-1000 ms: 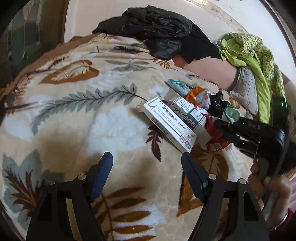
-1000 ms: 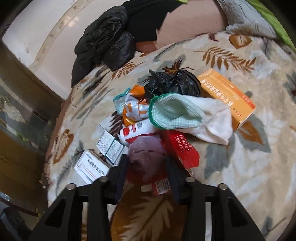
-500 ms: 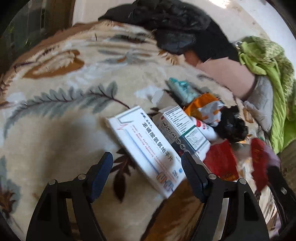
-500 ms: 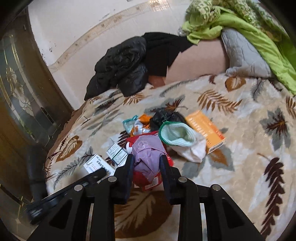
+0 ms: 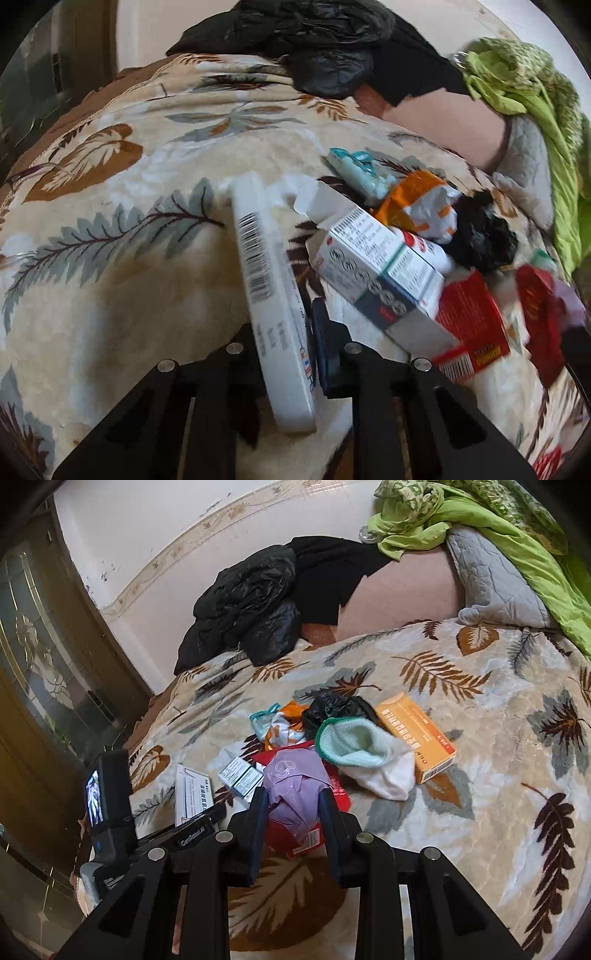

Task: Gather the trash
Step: 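Grasp and lift the white medicine box with the left tool while the right holds the bag, then carry the box and bag over the red wastebasket and open both tools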

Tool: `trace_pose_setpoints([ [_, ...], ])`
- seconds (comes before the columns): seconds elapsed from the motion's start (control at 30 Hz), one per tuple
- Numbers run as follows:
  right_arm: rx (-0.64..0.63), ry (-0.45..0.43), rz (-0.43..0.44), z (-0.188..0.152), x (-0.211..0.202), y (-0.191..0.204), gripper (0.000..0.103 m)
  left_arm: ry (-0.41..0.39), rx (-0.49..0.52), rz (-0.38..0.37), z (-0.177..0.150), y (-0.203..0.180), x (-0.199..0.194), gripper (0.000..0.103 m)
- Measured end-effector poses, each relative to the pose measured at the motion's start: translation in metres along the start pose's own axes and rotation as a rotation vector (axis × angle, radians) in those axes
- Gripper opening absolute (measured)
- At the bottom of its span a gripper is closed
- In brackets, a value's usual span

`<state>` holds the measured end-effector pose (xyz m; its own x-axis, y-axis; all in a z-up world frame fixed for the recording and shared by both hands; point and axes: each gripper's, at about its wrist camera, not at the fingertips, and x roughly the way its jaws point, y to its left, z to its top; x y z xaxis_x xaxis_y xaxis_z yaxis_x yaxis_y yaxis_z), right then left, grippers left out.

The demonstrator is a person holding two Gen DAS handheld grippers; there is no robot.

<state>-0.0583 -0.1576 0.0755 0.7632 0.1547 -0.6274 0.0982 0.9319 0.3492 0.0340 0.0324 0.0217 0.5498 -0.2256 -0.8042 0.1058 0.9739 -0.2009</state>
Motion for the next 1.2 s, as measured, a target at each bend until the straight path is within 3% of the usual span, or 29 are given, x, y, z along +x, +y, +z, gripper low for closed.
trace_pose_setpoints([
  [0.1, -0.036, 0.0, -0.015, -0.004, -0.001, 0.007, 0.031, -0.001, 0.023, -0.009, -0.009, 0.005, -0.011, 0.013],
  [0.23, -0.07, -0.018, -0.037, -0.009, -0.009, 0.012, 0.03, 0.008, 0.001, -0.094, -0.02, 0.018, -0.027, 0.013],
  [0.4, -0.072, -0.031, -0.039, -0.018, -0.023, 0.012, 0.03, -0.09, 0.073, -0.116, -0.032, 0.014, -0.063, 0.013],
  [0.6, -0.12, -0.03, -0.044, -0.047, -0.053, 0.014, 0.03, -0.18, 0.158, -0.137, -0.074, -0.001, -0.113, 0.013],
  [0.8, -0.165, -0.048, -0.064, -0.069, -0.081, 0.009, 0.03, -0.283, 0.269, -0.084, -0.097, -0.027, -0.135, 0.013],
  [1.2, -0.148, -0.067, -0.066, -0.066, -0.084, -0.002, 0.03, -0.292, 0.369, -0.038, -0.104, -0.054, -0.122, 0.013],
])
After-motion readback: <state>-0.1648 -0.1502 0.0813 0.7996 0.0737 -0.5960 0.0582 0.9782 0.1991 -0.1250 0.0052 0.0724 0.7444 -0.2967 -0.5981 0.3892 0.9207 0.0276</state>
